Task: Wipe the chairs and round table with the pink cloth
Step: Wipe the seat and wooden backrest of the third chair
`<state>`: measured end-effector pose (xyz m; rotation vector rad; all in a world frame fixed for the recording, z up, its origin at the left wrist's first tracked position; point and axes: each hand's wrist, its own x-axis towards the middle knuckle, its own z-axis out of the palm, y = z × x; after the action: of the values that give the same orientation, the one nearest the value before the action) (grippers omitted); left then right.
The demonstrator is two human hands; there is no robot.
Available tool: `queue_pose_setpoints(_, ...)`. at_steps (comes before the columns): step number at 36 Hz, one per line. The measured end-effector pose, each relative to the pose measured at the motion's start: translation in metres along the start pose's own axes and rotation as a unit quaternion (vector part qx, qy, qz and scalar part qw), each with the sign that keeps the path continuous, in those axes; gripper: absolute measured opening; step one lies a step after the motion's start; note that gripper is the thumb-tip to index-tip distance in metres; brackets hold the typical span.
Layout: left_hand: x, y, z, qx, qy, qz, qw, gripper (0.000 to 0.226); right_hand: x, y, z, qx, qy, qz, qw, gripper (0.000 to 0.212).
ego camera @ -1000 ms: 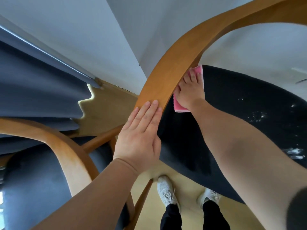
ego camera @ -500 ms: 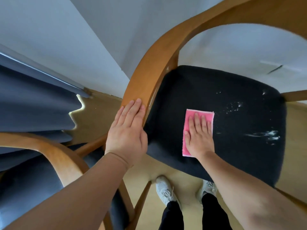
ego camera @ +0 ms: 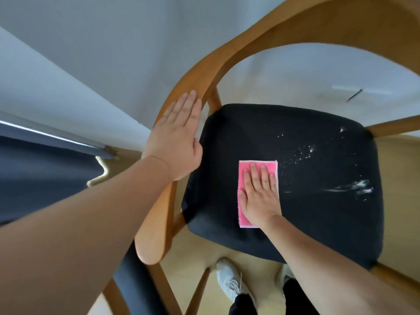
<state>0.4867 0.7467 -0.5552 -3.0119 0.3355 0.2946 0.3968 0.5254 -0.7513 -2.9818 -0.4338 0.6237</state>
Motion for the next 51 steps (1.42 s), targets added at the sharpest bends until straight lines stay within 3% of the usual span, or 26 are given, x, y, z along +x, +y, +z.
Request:
queue_pose_setpoints(13, 0.002, -0.005, -0.001, -0.031, 0.001, 0.016, 0.999, 0.071, 0.157, -0.028, -0.064, 0.042, 0.013, 0.026, 0.999, 0.071)
queue_pose_setpoints(21, 0.002, -0.006, -0.001, -0.031, 0.002, 0.023, 0.999, 0.070, 0.208, -0.014, -0.098, 0.033, 0.016, -0.025, 0.999, 0.066)
queue_pose_setpoints(31, 0.002, -0.004, -0.002, -0.020, 0.004, 0.027, 0.999, 0.069, 0.173, 0.046, -0.085, 0.015, 0.039, 0.028, 0.999, 0.067)
queue_pose_setpoints(38, 0.001, -0.001, -0.002, -0.002, 0.008, 0.028, 1.000, 0.068, 0.132, 0.049, -0.065, 0.015, 0.047, 0.046, 0.998, 0.066)
queue_pose_setpoints(51, -0.003, 0.008, 0.003, 0.091, 0.006, 0.032, 0.995, 0.063, -0.036, 0.031, 0.005, 0.007, -0.002, 0.042, 0.999, 0.065)
